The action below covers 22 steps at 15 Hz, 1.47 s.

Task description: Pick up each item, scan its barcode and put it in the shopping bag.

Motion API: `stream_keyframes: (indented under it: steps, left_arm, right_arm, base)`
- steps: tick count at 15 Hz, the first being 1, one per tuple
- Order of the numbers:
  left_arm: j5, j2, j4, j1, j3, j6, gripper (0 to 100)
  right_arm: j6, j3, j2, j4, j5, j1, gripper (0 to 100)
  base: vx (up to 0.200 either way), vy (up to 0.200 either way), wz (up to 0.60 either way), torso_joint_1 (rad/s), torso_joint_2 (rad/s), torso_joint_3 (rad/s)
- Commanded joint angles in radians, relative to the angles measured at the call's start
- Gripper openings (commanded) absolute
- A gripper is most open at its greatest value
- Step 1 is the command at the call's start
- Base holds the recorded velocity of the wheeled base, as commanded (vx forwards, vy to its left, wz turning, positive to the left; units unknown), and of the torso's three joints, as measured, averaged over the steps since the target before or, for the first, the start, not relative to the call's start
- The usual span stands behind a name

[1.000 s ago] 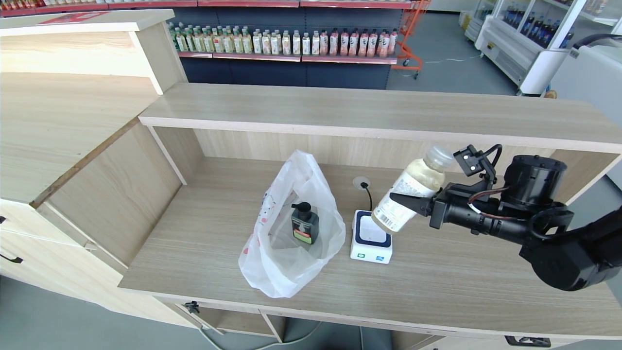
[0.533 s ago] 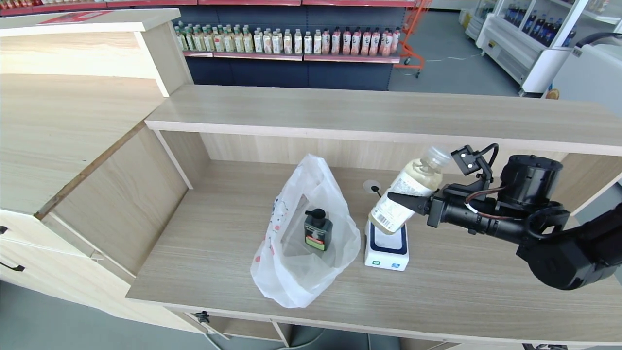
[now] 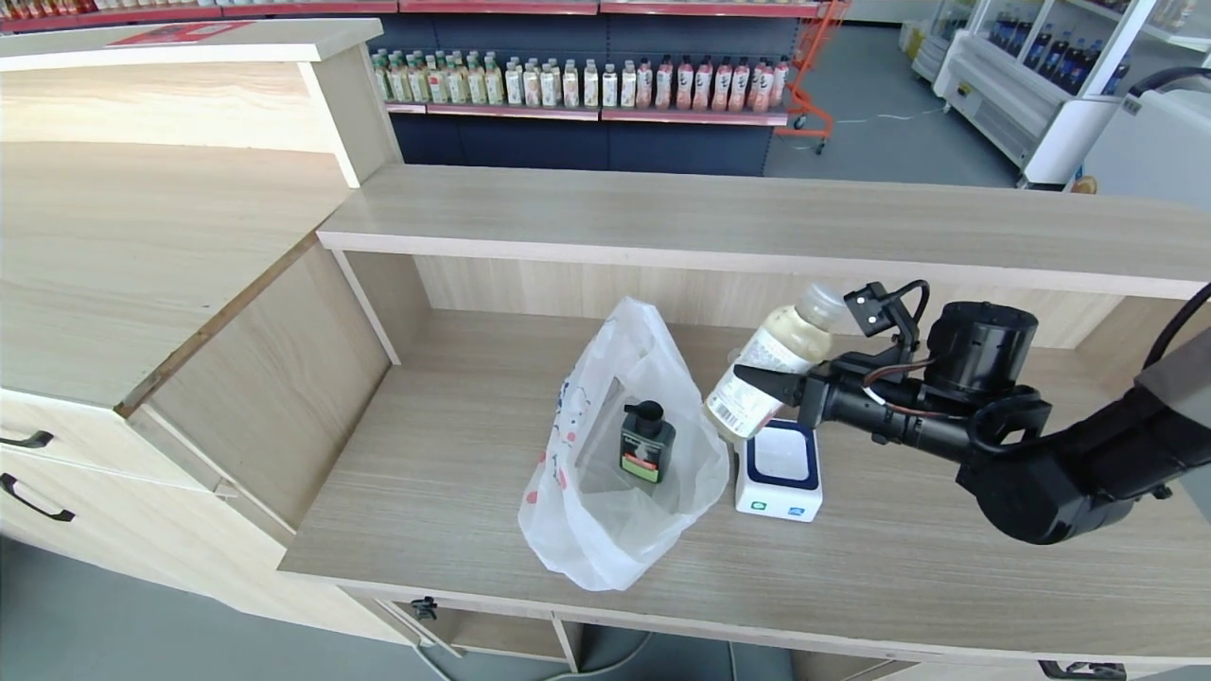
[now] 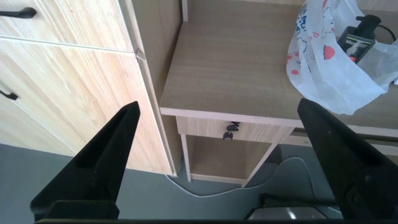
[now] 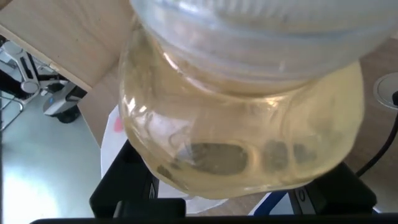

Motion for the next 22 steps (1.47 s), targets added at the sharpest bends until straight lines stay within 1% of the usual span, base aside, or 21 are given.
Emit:
stream_keyframes:
  steps: [1,3,5,6,7,10,13,14,15,18,22]
  left_arm:
    - [0.000,0.000,0.000,0.000,0.000,-0.002,100]
    - [0.000,0.000,0.000,0.000,0.000,-0.002,100]
    - [0.000,0.000,0.000,0.000,0.000,0.000,100]
    - [0.000,0.000,0.000,0.000,0.000,0.000,100]
    - [0.000,0.000,0.000,0.002,0.000,0.000,100]
    - [0.000,0.000,0.000,0.000,0.000,0.000,100]
    - [0.000,0.000,0.000,0.000,0.000,0.000,100]
    - [0.000,0.000,0.000,0.000,0.000,0.000,100]
    - [0.000,0.000,0.000,0.000,0.000,0.000,100]
    - [0.000,0.000,0.000,0.002,0.000,-0.002,100]
    - [0.000,0.000,0.000,0.002,0.000,0.000,100]
  right_arm:
    - [-0.003,-0.055,0.076,0.000,-0.001,-0.002,0]
    - [-0.003,-0.105,0.122,0.003,-0.006,-0.002,0]
    - [-0.003,-0.159,0.168,0.023,-0.046,0.007,0]
    - [-0.003,-0.177,0.177,0.038,-0.049,0.012,0]
    - [-0.003,-0.234,0.211,0.067,-0.050,0.019,0]
    - [-0.004,-0.349,0.283,0.092,-0.115,0.061,0]
    - [-0.007,-0.424,0.335,0.104,-0.118,0.088,0]
    - [-0.007,-0.424,0.335,0.104,-0.118,0.088,0]
    - [-0.035,-0.469,0.372,0.104,-0.118,0.096,0]
    - [-0.125,-0.527,0.432,0.106,-0.116,0.095,0]
    - [-0.155,-0.604,0.483,0.139,-0.116,0.098,0]
  base:
    - [0.000,0.000,0.00,0.000,0.00,0.000]
    - [0.000,0.000,0.00,0.000,0.00,0.000]
    - [0.000,0.000,0.00,0.000,0.00,0.000]
    - [0.000,0.000,0.00,0.000,0.00,0.000]
    - [0.000,0.000,0.00,0.000,0.00,0.000]
    - [0.000,0.000,0.00,0.000,0.00,0.000]
    - [0.000,0.000,0.00,0.000,0.00,0.000]
    - [0.000,0.000,0.00,0.000,0.00,0.000]
    - [0.000,0.000,0.00,0.000,0.00,0.000]
    - [0.000,0.000,0.00,0.000,0.00,0.000]
    - [0.000,0.000,0.00,0.000,0.00,0.000]
